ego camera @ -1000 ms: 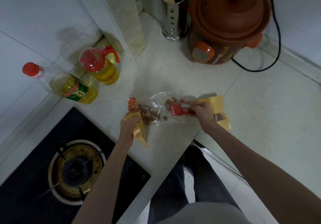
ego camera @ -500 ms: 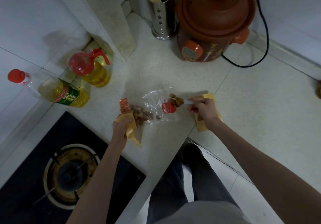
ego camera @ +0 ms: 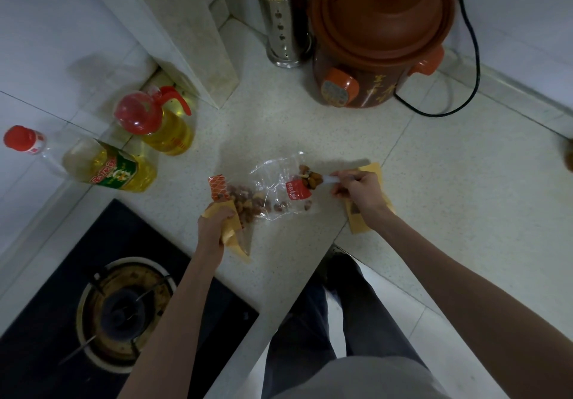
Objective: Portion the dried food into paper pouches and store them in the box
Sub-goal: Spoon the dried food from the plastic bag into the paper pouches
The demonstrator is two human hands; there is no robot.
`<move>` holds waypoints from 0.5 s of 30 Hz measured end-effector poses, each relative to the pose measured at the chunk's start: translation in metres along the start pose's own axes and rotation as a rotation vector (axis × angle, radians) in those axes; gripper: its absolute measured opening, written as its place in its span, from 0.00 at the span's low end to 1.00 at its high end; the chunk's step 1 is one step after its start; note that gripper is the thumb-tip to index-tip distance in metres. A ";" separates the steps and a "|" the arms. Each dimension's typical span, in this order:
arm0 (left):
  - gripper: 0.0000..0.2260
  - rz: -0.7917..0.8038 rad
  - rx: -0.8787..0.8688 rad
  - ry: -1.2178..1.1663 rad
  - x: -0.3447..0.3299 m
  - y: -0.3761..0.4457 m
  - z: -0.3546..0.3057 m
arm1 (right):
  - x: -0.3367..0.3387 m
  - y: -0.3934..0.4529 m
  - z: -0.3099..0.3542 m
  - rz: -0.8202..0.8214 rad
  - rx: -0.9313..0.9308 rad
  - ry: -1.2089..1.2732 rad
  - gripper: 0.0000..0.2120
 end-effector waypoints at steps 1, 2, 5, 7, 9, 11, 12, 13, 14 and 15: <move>0.15 -0.004 0.002 0.001 0.000 0.000 0.000 | -0.002 -0.001 0.001 0.009 0.010 -0.012 0.09; 0.15 -0.006 0.002 0.005 0.000 0.001 0.000 | -0.003 -0.001 0.002 0.014 0.016 -0.024 0.09; 0.15 -0.011 0.000 0.019 0.001 0.001 0.000 | 0.001 0.000 0.003 0.002 0.013 -0.029 0.09; 0.15 0.000 -0.005 0.023 0.000 0.000 -0.001 | 0.008 0.001 0.003 -0.011 0.000 -0.026 0.09; 0.18 0.010 -0.009 0.031 -0.001 -0.002 -0.001 | 0.017 0.003 0.003 -0.020 -0.008 -0.029 0.10; 0.20 0.000 -0.004 0.035 0.000 -0.002 -0.001 | 0.027 0.003 0.003 -0.034 -0.021 -0.029 0.10; 0.19 -0.002 -0.005 0.037 0.000 -0.002 -0.001 | 0.031 0.003 0.003 -0.046 -0.029 -0.029 0.10; 0.18 0.000 -0.007 0.038 0.000 -0.003 -0.001 | 0.036 0.003 0.003 -0.058 -0.037 -0.032 0.10; 0.17 0.003 -0.011 0.039 -0.001 -0.003 -0.002 | 0.039 0.003 0.004 -0.066 -0.045 -0.033 0.10; 0.17 0.007 -0.018 0.044 -0.001 -0.002 -0.003 | 0.042 0.003 0.004 -0.070 -0.052 -0.030 0.10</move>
Point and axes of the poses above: each hand's wrist, its own y-axis towards the middle knuckle, its own x-axis out of the back of the hand, z = x × y, the point moved 9 cm from there along y, towards the middle knuckle, and after that the axes turned 10 degrees about -z, right-handed, at the moved point
